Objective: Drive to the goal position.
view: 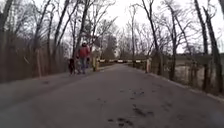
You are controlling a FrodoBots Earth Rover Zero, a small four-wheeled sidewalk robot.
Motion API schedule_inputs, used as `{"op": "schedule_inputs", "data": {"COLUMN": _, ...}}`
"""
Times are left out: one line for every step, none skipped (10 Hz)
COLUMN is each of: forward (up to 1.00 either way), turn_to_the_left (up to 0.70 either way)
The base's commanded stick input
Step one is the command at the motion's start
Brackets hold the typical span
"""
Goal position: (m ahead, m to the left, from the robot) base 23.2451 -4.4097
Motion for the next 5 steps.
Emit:
{"op": "schedule_inputs", "data": {"forward": 0.7, "turn_to_the_left": 0.0}}
{"op": "schedule_inputs", "data": {"forward": 0.7, "turn_to_the_left": 0.0}}
{"op": "schedule_inputs", "data": {"forward": 0.7, "turn_to_the_left": 0.0}}
{"op": "schedule_inputs", "data": {"forward": 0.7, "turn_to_the_left": 0.0}}
{"op": "schedule_inputs", "data": {"forward": 0.7, "turn_to_the_left": 0.0}}
